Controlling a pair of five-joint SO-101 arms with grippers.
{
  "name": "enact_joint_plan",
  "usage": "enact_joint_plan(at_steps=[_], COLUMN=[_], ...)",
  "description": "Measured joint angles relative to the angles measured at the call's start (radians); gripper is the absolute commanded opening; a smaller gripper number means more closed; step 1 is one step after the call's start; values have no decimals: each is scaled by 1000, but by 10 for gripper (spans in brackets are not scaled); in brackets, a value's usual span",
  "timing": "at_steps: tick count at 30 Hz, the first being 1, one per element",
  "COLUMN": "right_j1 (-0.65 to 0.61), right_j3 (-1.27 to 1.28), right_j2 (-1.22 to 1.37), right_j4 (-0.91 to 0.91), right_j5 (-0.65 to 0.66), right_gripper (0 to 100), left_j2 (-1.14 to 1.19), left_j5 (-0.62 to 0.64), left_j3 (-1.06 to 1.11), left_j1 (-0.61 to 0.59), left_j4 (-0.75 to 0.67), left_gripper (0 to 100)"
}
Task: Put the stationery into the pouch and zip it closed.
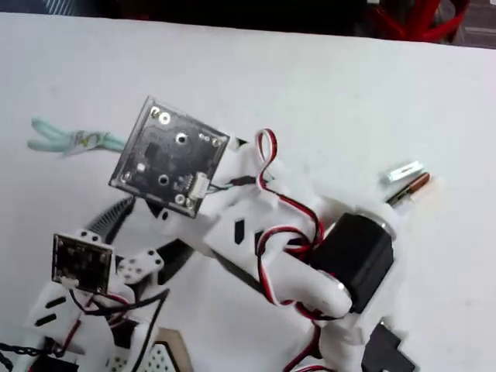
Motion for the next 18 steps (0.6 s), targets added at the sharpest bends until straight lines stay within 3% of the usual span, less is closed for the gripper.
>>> enact_joint_plan(at_steps=[8, 13, 18], right_j1=[-18, -104, -112], right_j3=[8, 81, 89], right_j2=[-8, -8, -8], right_j4=[11, 11, 11], right_j5=[0, 2, 0], right_gripper=[19, 19, 19], left_j2=[0, 0, 0], left_j5=[-130, -176, -178], left_j3=[0, 0, 38], left_j1=[-38, 44, 106], left_j4=[0, 0, 0], left_gripper=[415, 411, 411])
